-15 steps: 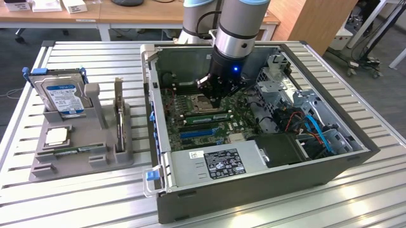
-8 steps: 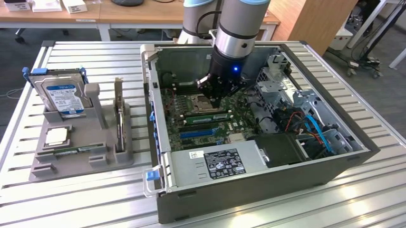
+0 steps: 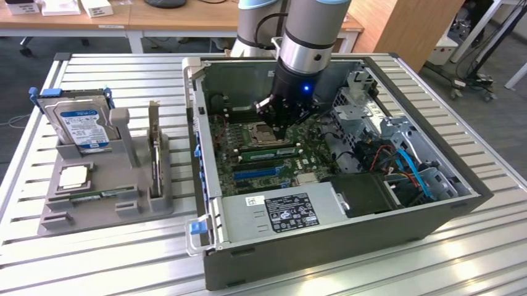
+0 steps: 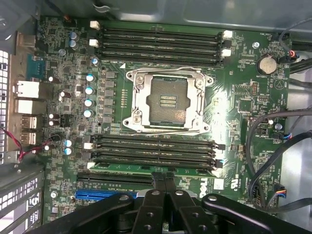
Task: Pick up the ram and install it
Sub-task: 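Press down the ram until it locks into place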
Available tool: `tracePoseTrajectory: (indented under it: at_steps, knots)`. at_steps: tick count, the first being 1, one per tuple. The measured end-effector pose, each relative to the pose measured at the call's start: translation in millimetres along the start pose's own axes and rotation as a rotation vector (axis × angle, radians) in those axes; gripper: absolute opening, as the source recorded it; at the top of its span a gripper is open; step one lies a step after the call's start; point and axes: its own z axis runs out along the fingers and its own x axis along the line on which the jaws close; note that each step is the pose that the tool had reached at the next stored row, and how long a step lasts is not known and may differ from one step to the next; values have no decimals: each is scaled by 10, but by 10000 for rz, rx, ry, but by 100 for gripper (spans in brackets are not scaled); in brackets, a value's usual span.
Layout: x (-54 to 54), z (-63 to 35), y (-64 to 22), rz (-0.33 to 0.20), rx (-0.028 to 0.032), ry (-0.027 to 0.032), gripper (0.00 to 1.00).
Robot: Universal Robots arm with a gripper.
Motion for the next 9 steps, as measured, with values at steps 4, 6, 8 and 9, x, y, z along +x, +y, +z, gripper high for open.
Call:
tracePoseTrajectory:
  at_steps: [4,6,8,9]
  knots:
    - [0,-5,0,1,3,6,10]
    - [0,-6,0,0,1,6,10]
    - [0,-6,0,0,1,6,10]
    - [0,-6,0,1,1,5,10]
